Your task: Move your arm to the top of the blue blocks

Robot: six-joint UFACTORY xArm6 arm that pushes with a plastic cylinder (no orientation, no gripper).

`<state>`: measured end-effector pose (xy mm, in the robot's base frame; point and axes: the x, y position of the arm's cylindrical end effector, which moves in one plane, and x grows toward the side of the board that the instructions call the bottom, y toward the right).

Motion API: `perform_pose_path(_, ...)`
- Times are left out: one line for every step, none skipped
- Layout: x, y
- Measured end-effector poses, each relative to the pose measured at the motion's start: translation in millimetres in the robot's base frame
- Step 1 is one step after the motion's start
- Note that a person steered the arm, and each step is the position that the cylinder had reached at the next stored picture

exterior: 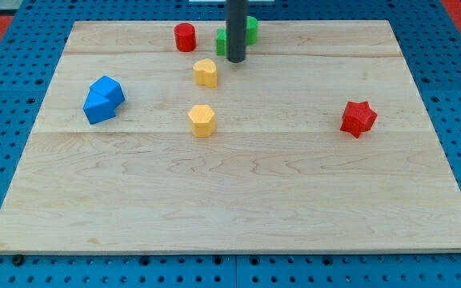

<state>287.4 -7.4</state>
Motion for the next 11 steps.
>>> perform_pose_path(-2,-30)
perform_pose_path(-16,-25)
perform_pose_path(-19,-17)
perform_pose_path(-26,-27)
perform_pose_path(-24,-66)
perform_pose_path(-24,-110)
perform_pose_path(-24,-150)
perform_pose_path(-24,-183)
perform_pose_path(-27,-201)
perform_pose_path(-28,-243)
perform_pose_path(-70,-241)
